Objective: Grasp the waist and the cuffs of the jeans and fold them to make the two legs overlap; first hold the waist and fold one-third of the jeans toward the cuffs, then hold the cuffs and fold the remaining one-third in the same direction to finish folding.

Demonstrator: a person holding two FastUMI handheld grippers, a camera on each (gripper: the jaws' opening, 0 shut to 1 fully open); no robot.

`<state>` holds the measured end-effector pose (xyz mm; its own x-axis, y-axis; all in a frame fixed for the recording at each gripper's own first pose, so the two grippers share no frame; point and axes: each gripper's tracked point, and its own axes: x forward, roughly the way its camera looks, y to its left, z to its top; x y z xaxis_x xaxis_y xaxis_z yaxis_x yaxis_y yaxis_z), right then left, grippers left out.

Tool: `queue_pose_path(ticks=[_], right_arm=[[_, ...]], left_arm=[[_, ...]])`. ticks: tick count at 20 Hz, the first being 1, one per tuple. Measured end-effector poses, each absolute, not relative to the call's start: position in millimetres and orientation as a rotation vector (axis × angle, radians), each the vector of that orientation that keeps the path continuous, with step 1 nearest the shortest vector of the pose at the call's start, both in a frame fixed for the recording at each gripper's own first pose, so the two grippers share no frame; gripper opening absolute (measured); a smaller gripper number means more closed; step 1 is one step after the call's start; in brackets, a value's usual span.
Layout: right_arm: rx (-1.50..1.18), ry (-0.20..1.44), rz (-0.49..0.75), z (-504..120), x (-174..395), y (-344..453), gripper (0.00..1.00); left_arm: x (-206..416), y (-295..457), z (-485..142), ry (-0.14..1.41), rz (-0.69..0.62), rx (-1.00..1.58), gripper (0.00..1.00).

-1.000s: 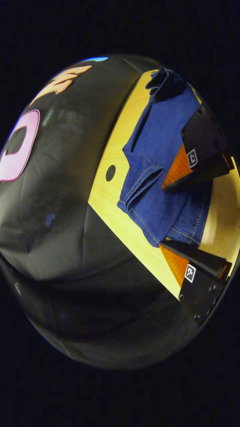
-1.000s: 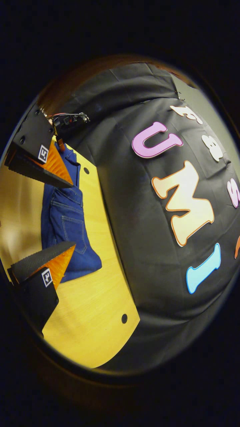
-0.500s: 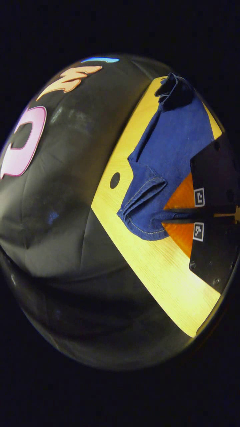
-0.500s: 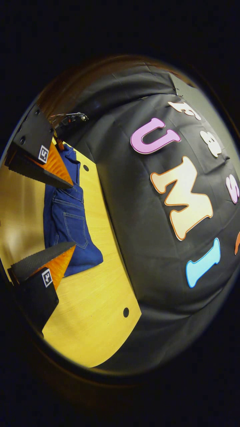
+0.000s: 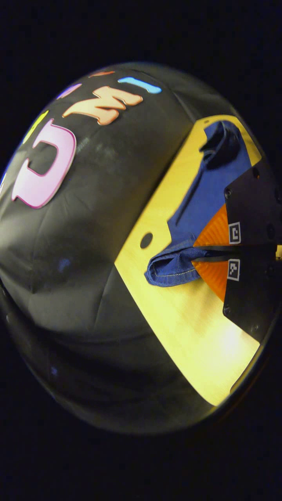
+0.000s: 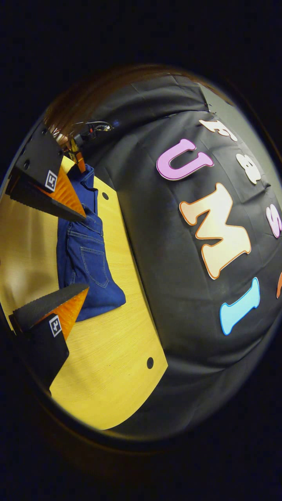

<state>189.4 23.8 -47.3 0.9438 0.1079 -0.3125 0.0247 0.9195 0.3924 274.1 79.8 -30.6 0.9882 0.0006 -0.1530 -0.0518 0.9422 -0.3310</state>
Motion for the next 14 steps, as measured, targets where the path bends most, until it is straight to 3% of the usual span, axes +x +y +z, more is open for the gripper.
queue_pose_path(ticks=[14], right_arm=[[0.436,0.307,0.052,-49.0,160.0,-53.2,0.98]], left_arm=[[280.7,-207.7,52.0,0.114,-0.383,-0.228,0.00]])
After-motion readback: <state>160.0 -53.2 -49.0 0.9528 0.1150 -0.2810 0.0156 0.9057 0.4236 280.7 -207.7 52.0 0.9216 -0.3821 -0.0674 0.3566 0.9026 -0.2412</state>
